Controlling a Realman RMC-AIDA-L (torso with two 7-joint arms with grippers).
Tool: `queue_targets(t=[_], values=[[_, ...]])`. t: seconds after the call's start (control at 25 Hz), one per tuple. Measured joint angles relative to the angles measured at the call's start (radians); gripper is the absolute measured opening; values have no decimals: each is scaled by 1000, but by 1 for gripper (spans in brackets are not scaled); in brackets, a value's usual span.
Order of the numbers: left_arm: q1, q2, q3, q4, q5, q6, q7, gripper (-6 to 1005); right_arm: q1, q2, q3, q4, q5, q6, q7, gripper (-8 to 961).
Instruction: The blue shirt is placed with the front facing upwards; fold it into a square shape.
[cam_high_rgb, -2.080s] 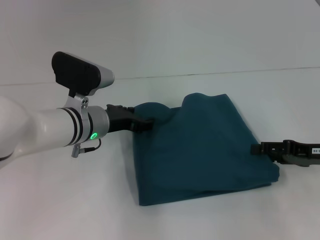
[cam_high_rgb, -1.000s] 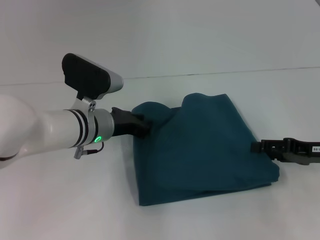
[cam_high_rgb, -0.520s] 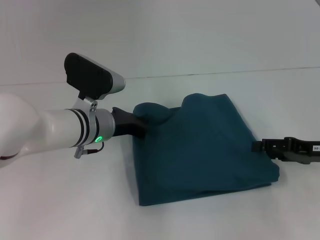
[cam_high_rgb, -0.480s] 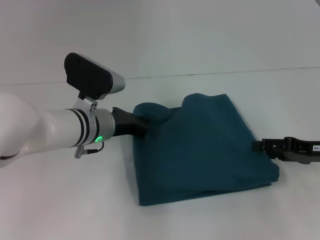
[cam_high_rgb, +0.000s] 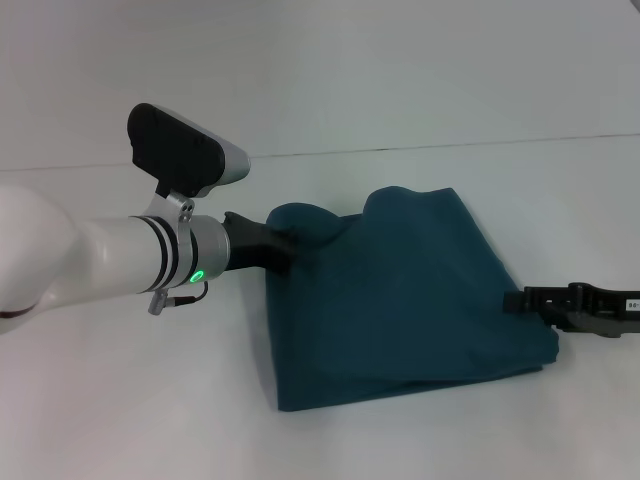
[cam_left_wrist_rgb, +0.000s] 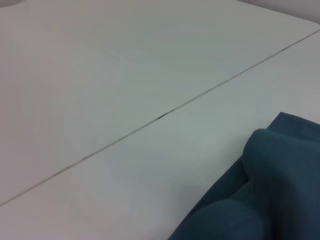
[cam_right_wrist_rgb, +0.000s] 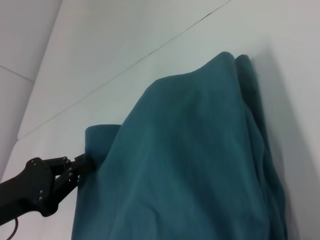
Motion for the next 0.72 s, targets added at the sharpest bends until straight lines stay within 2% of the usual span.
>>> queue_targets(t=[0.52,0.72], values=[[5,2,-5,2,0,0,4,17,8,8,0,13,2,8,-12,723],[6,2,-9,2,0,0,3,19,-1,8,2,13,2,8,-19,506]])
